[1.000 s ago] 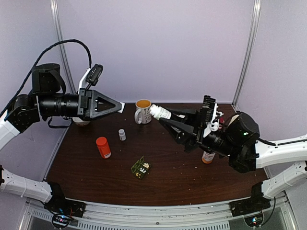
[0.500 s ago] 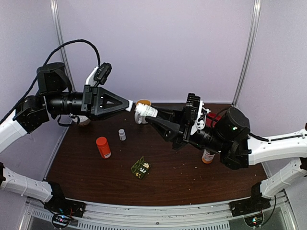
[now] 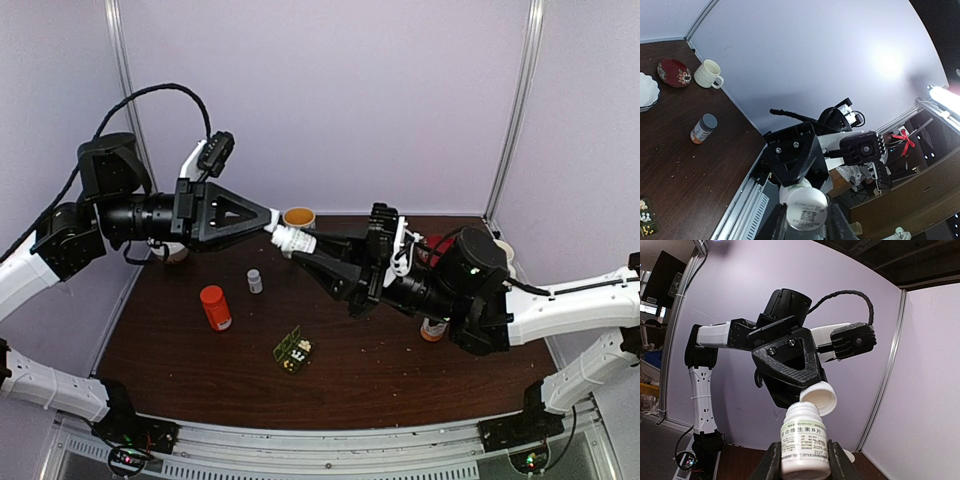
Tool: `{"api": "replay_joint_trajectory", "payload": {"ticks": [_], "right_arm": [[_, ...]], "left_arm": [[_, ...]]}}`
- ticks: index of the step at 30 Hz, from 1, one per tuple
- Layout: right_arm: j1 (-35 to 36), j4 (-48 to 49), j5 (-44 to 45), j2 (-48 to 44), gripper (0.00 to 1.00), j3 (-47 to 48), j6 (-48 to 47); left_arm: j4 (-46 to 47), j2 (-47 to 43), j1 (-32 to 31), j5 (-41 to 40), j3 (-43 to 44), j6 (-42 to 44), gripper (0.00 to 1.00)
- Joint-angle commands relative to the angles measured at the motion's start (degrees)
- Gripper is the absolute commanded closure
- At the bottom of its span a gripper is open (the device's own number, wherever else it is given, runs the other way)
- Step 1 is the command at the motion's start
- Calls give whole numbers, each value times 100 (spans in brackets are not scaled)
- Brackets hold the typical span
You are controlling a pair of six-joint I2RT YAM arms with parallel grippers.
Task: Sort the pills into containers
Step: Screw the lid of the pill bottle onto the pill bottle.
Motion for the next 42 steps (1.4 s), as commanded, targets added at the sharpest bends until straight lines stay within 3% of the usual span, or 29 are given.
{"api": "replay_joint_trajectory", "payload": {"ticks": [1,11,26,33,42], "right_arm": [[36,388,100,-106,100,-11,-16],[41,544,244,-258,100,-206,-95],[125,-226,448,45,100,165,-647],[409,-1572,972,-181,100,367,-2040],[584,-2125,1747,-299,100,326,-3698]], "left_arm": [[235,15,-58,142,-120,-58,78],[379,14,-90,164,-174,-130,78],[896,114,-138,303,-350,-385,79],[186,219,-132,212,-190,-70,78],[222,303,-141,349,-187,-229,79]]}}
